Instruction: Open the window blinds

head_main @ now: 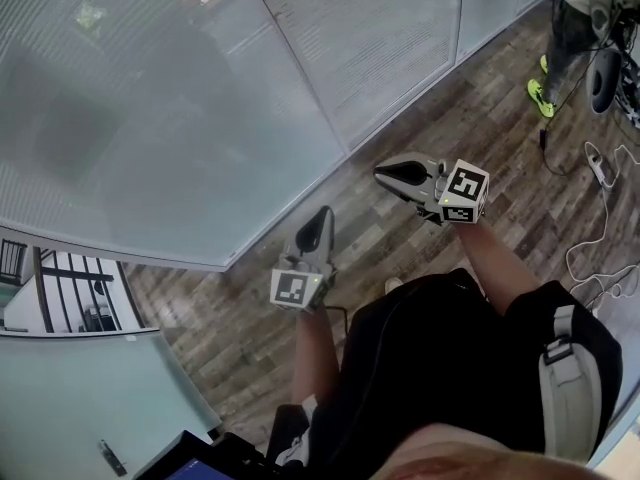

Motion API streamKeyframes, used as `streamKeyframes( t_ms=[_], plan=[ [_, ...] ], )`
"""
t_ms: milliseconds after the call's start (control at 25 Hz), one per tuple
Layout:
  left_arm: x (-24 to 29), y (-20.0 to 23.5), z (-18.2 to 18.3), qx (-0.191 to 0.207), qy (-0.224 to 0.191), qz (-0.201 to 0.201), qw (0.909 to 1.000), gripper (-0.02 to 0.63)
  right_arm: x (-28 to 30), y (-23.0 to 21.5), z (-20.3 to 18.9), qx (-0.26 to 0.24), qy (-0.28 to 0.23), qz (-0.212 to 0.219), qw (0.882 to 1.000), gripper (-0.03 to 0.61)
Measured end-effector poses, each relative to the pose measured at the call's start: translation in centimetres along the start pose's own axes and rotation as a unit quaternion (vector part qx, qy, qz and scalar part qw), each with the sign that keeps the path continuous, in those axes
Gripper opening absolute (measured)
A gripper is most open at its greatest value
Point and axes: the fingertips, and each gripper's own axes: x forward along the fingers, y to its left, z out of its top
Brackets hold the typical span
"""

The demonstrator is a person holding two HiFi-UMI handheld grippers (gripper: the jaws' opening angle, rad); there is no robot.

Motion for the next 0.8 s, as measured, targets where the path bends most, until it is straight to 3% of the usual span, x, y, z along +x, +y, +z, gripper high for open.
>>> streamKeyframes(
  t_ms=[200, 400, 560, 800],
  plan=[
    [-0.6, 2.7, -2.8, 0.007, -0.014, -0.007, 0.9998, 0.003, 2.5, -0.3, -1.1, 0.008, 0.001, 0.0, 1.0, 0.006],
    [-0.2, 3.3, -2.5, -0.006, -0.016, -0.013, 0.9998, 0.003, 2.8, -0.7, -1.5, 0.008, 0.021, -0.016, 1.0, 0.006],
    [0.1, 3.6, -2.8, -0.042, -0.012, -0.01, 0.999, 0.003, 2.6, -1.0, -2.1, -0.001, 0.043, -0.025, 0.999, 0.006],
    [0.1, 4.9, -4.3, -0.037, -0.03, -0.007, 0.9989, 0.003, 3.0, -1.3, -2.3, 0.002, 0.051, -0.028, 0.998, 0.006]
  ],
)
